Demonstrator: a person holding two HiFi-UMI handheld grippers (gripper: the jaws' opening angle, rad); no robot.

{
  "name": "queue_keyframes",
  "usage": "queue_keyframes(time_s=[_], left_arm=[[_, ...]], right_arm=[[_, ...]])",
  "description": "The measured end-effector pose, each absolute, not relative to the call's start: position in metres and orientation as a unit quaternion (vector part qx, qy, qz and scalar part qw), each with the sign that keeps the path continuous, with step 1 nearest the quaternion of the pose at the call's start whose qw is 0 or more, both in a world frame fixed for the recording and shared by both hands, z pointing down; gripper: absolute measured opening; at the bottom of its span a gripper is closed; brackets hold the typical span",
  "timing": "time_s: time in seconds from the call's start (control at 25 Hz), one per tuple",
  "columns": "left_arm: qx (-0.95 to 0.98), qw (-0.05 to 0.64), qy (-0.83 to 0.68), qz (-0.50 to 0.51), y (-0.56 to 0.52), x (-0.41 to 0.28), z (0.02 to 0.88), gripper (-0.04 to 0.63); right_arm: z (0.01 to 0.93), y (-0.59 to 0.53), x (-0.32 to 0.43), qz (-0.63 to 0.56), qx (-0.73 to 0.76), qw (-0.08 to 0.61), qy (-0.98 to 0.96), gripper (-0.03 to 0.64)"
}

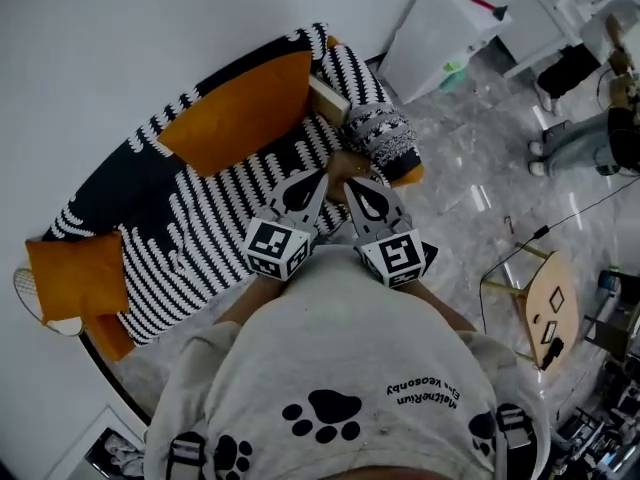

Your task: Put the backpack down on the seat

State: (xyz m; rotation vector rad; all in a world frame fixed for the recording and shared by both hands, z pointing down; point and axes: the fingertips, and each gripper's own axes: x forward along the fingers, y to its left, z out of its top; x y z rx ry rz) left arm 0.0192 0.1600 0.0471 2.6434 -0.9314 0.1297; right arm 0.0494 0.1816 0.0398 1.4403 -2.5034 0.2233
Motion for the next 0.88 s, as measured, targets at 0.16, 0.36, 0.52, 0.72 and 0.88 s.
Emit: queue_keyframes(time_s=[0.16,0.36,0.52,0.72,0.88], left_arm=[[0.929,0.159,-0.333,0.039,0.166,0.016,0.041,0.020],[0.931,0.143,-0.334,0.035,0.168,0.021,0.041,0.020],[0.935,0.135,-0.327,0.033,0.158,0.017,0.039,0.020],[0.938,0.126,-0.320,0.029,0.157,0.017,0.031,0.020],[0.941,0.119,-0.316,0.026,0.168,0.026,0.029,0.020]], right_arm=[[0.038,0.185,0.047,0.071,0.490,0.116,-0.861,0.034],[0.043,0.188,0.051,0.066,0.487,0.114,-0.863,0.034],[0.043,0.176,0.048,0.063,0.492,0.113,-0.861,0.034],[0.038,0.174,0.050,0.062,0.500,0.108,-0.857,0.032],[0.036,0.184,0.057,0.055,0.502,0.103,-0.857,0.034]])
